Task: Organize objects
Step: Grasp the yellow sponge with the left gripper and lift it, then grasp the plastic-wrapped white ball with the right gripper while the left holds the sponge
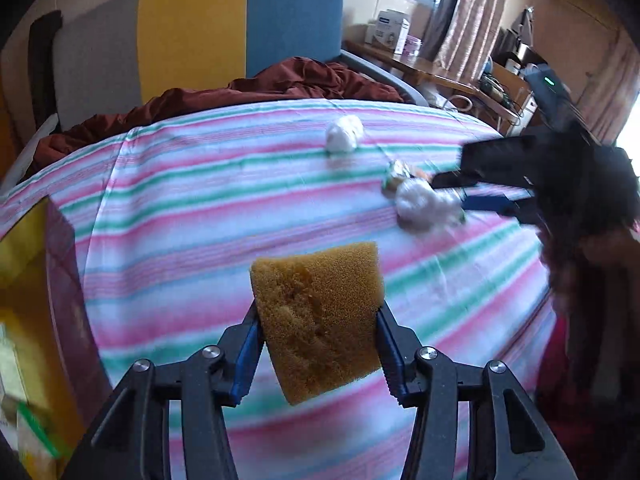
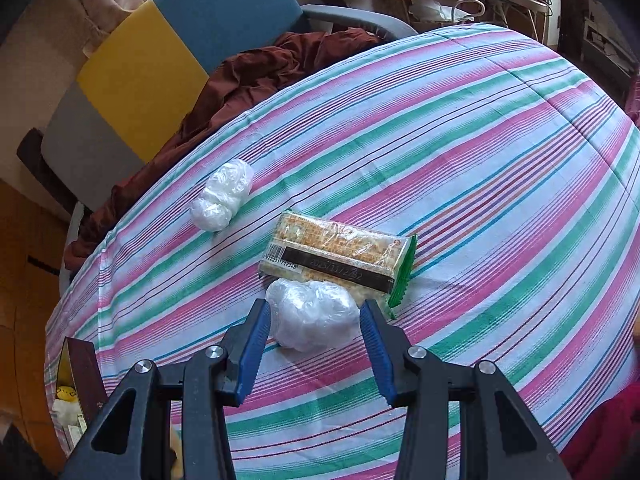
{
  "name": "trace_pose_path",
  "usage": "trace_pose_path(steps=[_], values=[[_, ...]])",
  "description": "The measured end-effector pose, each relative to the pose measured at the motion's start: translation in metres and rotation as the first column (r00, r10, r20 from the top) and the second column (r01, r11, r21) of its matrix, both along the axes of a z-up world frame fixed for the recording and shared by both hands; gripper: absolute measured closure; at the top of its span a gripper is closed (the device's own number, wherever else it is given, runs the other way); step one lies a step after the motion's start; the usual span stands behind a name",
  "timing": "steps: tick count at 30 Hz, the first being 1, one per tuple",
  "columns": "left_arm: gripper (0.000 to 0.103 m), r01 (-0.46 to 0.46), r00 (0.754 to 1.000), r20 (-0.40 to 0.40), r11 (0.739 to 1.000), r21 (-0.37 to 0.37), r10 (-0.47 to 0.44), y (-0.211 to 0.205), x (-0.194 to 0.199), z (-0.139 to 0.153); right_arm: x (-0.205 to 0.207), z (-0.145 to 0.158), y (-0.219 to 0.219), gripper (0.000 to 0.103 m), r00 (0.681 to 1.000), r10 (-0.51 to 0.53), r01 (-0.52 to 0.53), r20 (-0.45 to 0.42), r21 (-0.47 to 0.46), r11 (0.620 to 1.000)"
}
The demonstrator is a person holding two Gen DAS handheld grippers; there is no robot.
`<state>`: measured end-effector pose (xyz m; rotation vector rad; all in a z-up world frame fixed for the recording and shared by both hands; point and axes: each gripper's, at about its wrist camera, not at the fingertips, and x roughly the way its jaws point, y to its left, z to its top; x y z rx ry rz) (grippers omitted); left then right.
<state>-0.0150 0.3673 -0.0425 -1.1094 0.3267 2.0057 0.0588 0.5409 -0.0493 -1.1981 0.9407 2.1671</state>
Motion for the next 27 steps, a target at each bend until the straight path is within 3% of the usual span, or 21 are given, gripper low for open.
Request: trace_pose_path(steps=[5, 11, 18, 24, 27], values=[[0.050, 0.039, 0.999, -0.026, 0.999, -0.018, -0.039, -0.020, 0.017, -0.005, -0.023, 0.004, -0.011, 0.056, 0.998, 0.069, -0.069, -0.003, -0.007, 0.998], [0.050, 0.069, 0.997, -0.017, 0.998, -0.005, -0.069, -0.024, 0.020, -0.009, -0.073, 0.021, 0.003, 0.056, 0.997, 0.069, -0.069, -0.018, 0.046, 0.997], [0.050, 0.059, 0.998, 0.017, 0.998, 0.001, -0.059, -0.028, 0.013, -0.019, -0.133, -0.003, 0.023, 0.056, 0.997, 0.067, -0.068, 0.042, 0.025, 0.997], [0.050, 0.045, 0.998, 0.035, 0.999, -0.005, -0.044, -0.031, 0.008, -0.026, -0.160, -0.025, 0.031, 0.056, 0.996, 0.082, -0.081, 0.022, -0.048, 0.996], [0.050, 0.044, 0.999, 0.032, 0.999, -0.002, -0.044, -0.032, 0.008, -0.026, -0.165, -0.027, 0.022, 0.066, 0.989, 0.146, -0.145, 0.030, -0.024, 0.989]])
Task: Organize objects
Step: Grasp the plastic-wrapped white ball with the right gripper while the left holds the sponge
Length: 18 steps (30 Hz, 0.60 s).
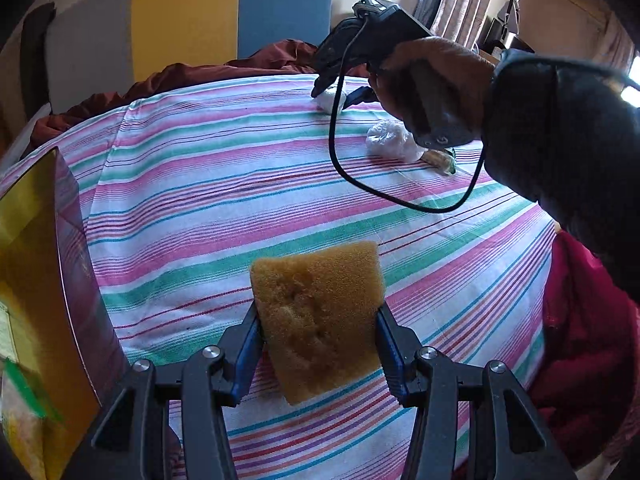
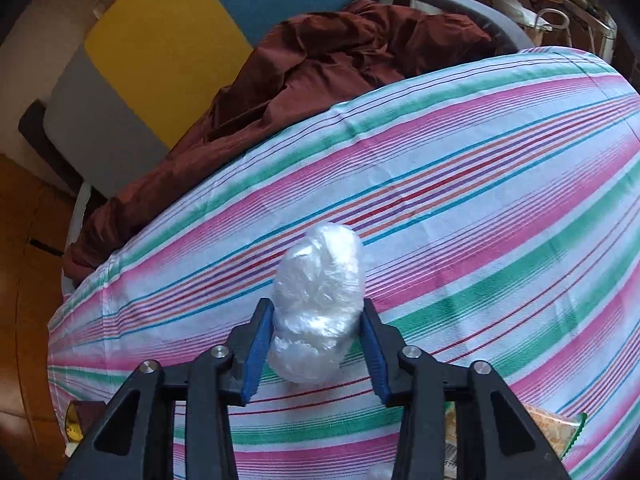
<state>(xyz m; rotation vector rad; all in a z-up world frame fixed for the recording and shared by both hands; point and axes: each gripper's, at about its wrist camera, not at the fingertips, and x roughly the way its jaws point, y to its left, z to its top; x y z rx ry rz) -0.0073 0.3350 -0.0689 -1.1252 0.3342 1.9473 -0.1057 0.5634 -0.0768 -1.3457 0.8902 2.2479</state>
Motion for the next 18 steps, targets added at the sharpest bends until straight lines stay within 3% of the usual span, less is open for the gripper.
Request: trace_pose_path(steps=[5, 10, 18], values=[[0.050, -0.003, 1.000, -0.012, 1.000, 0.003, 0.003, -0.002, 0.004, 0.001, 0.022, 0.020, -0.030, 0.069, 0.990, 0.142, -0.141, -0.011, 0.073, 0.987], [0.050, -0.008, 1.000, -0.015, 1.000, 0.006, 0.008, -0.003, 0.008, 0.004, 0.066, 0.031, -0.074, 0.069, 0.953, 0.300, -0.302, 0.038, 0.097, 0.948], [0.050, 0.009, 0.998, -0.062, 1.000, 0.018, -0.008, -0.009, 0.032, 0.023, 0.137, 0.007, -0.118, 0.069, 0.928, 0.348, -0.361, 0.131, 0.086, 0.929]])
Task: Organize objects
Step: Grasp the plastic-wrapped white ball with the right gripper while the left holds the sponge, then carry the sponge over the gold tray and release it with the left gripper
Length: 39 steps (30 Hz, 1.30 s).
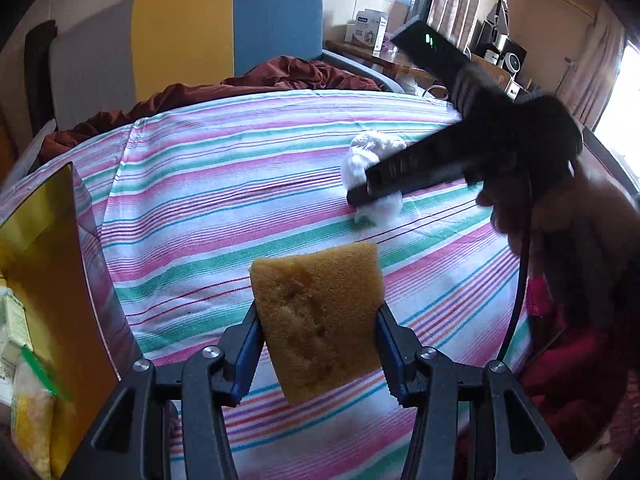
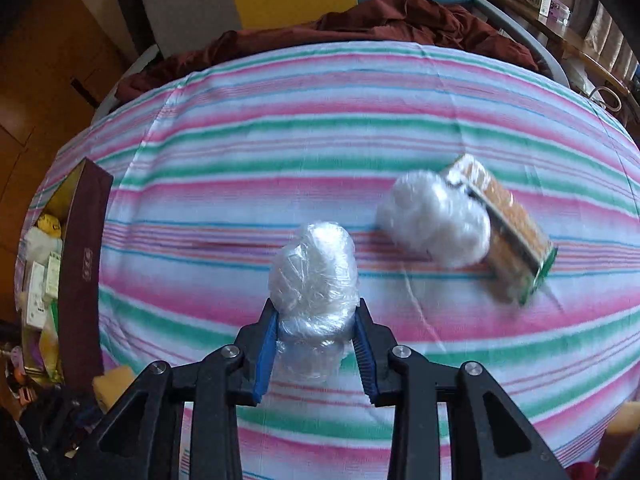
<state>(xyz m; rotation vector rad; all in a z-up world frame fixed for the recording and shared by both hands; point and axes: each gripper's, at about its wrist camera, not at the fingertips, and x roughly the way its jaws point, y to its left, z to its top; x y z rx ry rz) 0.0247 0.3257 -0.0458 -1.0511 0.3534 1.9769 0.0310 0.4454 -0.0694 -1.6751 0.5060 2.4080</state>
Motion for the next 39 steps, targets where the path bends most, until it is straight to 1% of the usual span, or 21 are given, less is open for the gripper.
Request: trace_pose_path(steps=[3, 11, 17, 27, 31, 34, 36, 37, 39], values=[[0.050, -0.005, 1.000, -0.020, 1.000, 0.002, 0.005, -0.005, 0.009, 0.009, 0.009, -0.003, -0.006, 0.069, 1.000, -0.005, 0.006, -0.017, 0.037, 0.999], [0.050, -0.056, 0.996, -0.062, 0.998, 0.014, 0.057, -0.027, 0.017, 0.030, 0.003, -0.008, -0.014, 0.069, 0.999, 0.032, -0.030, -0.013, 0.148, 0.989], [0.050, -0.089, 0.993, -0.081, 0.996, 0.021, 0.090, -0.045, 0.019, 0.039, 0.002, -0.009, -0.012, 0.069, 0.999, 0.029, -0.025, -0.021, 0.166, 0.986], [0.050, -0.166, 0.982, -0.088, 0.985, 0.044, 0.169, -0.081, 0.013, 0.048, -0.006, -0.008, -0.028, 0.069, 0.993, 0.109, -0.100, -0.036, 0.193, 0.976], [0.050, -0.199, 0.977, -0.071, 0.978, 0.056, 0.202, -0.097, 0.007, 0.048, -0.007, -0.009, -0.033, 0.069, 0.992, 0.123, -0.112, -0.038, 0.203, 0.973], [0.050, -0.232, 0.970, -0.051, 0.970, 0.074, 0.236, -0.115, -0.001, 0.049, -0.005, -0.009, -0.034, 0.069, 0.992, 0.121, -0.111, -0.036, 0.208, 0.972], [0.050, -0.272, 0.961, -0.019, 0.957, 0.096, 0.275, -0.133, -0.011, 0.049, -0.002, -0.008, -0.035, 0.069, 0.992, 0.121, -0.111, -0.035, 0.212, 0.971], [0.050, -0.301, 0.953, 0.003, 0.948, 0.109, 0.302, -0.145, -0.015, 0.050, -0.002, -0.009, -0.035, 0.069, 0.992, 0.121, -0.111, -0.034, 0.213, 0.971], [0.050, -0.373, 0.928, 0.054, 0.918, 0.137, 0.369, -0.173, -0.030, 0.051, -0.002, -0.008, -0.036, 0.069, 0.992, 0.119, -0.110, -0.031, 0.216, 0.970]])
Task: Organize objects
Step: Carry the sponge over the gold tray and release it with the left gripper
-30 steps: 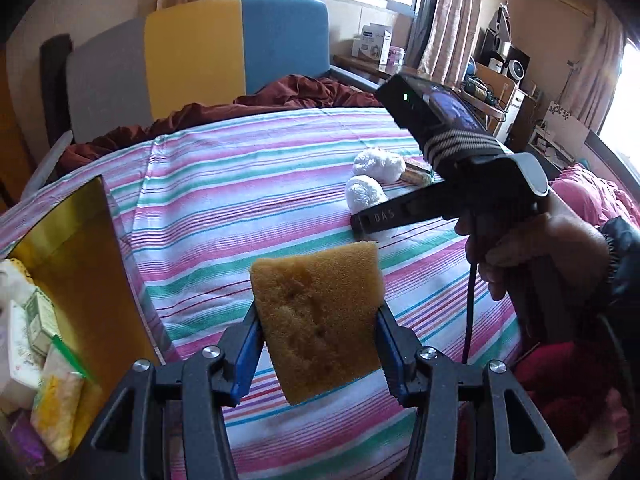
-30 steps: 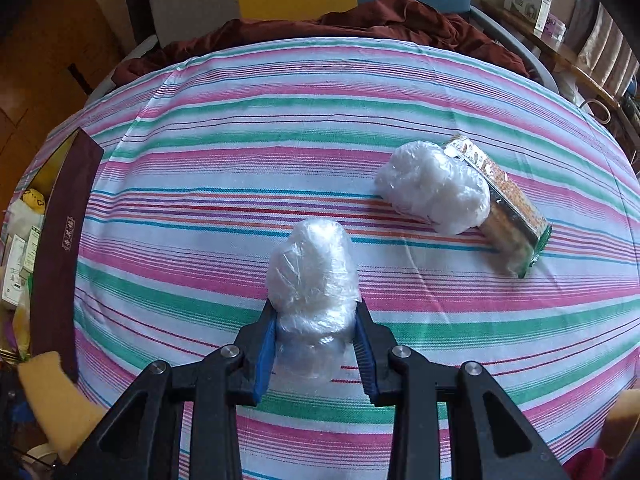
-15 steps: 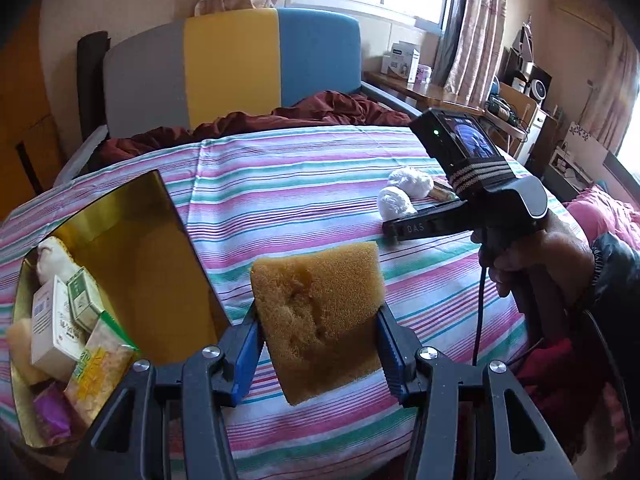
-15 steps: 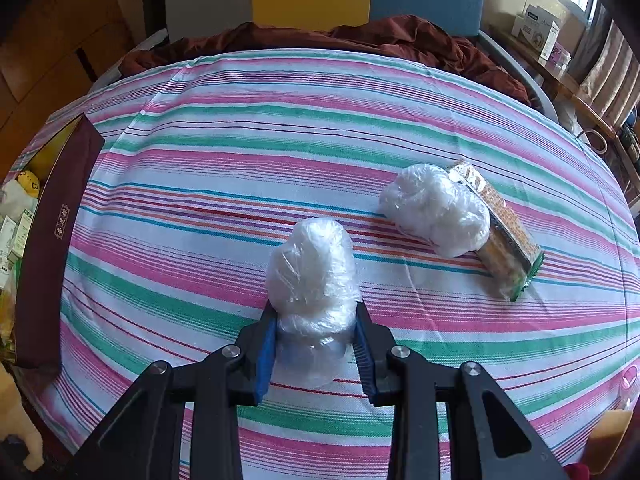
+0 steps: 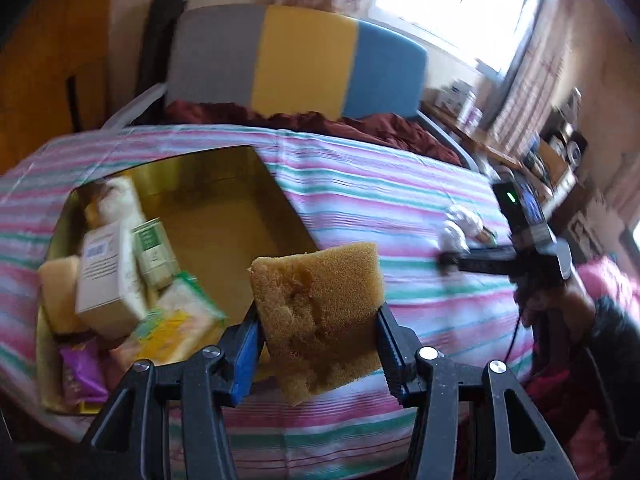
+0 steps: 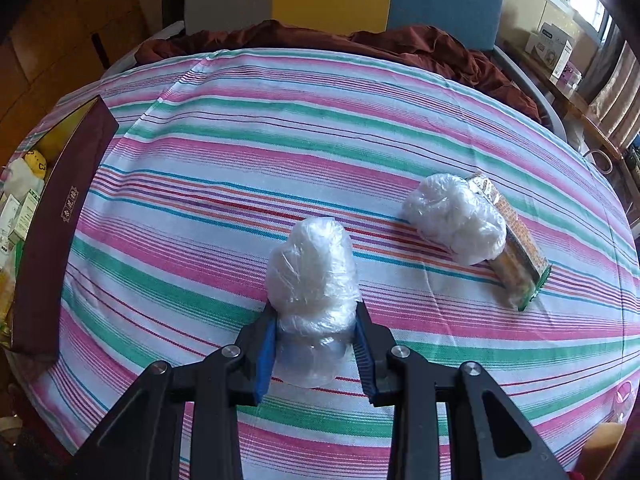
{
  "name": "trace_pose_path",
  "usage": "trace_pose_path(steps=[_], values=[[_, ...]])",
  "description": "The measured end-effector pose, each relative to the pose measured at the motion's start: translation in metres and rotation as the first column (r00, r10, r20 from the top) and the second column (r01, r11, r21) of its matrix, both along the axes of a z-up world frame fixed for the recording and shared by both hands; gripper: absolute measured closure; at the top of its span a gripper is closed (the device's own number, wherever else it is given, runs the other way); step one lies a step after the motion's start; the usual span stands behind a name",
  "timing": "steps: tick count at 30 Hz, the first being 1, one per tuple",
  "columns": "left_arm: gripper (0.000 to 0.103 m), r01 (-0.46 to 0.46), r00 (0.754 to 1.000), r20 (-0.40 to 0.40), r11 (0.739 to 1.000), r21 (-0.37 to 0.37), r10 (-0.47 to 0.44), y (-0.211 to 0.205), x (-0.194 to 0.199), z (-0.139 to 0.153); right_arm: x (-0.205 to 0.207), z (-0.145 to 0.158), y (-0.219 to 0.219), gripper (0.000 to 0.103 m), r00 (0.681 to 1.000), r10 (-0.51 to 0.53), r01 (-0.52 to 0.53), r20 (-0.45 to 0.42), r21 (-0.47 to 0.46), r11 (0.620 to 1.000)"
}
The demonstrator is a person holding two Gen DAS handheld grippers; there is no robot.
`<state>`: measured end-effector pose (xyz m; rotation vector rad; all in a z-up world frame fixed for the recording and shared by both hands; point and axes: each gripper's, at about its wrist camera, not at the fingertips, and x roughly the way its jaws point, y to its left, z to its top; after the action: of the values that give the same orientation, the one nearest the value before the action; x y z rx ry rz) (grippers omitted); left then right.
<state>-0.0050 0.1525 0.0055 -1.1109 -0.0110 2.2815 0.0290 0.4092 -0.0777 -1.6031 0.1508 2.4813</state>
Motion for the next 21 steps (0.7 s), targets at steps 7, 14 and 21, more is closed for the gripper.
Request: trace_pose_path(steps=[7, 14, 21], values=[[0.050, -0.227, 0.969, 0.116, 0.970, 0.084, 0.216, -0.080, -0.041, -0.008, 0.000, 0.000, -0.004, 0.069, 1.000, 0.007, -0.007, 0.007, 0.021, 1.000], [0.050, -0.228, 0.969, 0.116, 0.971, 0.075, 0.218, -0.073, -0.067, -0.002, 0.000, 0.001, -0.005, 0.069, 1.000, 0.008, -0.008, 0.010, 0.022, 1.000], [0.050, -0.213, 0.969, 0.127, 0.977, 0.008, 0.210, -0.035, -0.119, -0.008, -0.002, 0.000, -0.003, 0.069, 1.000, 0.004, -0.004, 0.012, 0.012, 1.000]])
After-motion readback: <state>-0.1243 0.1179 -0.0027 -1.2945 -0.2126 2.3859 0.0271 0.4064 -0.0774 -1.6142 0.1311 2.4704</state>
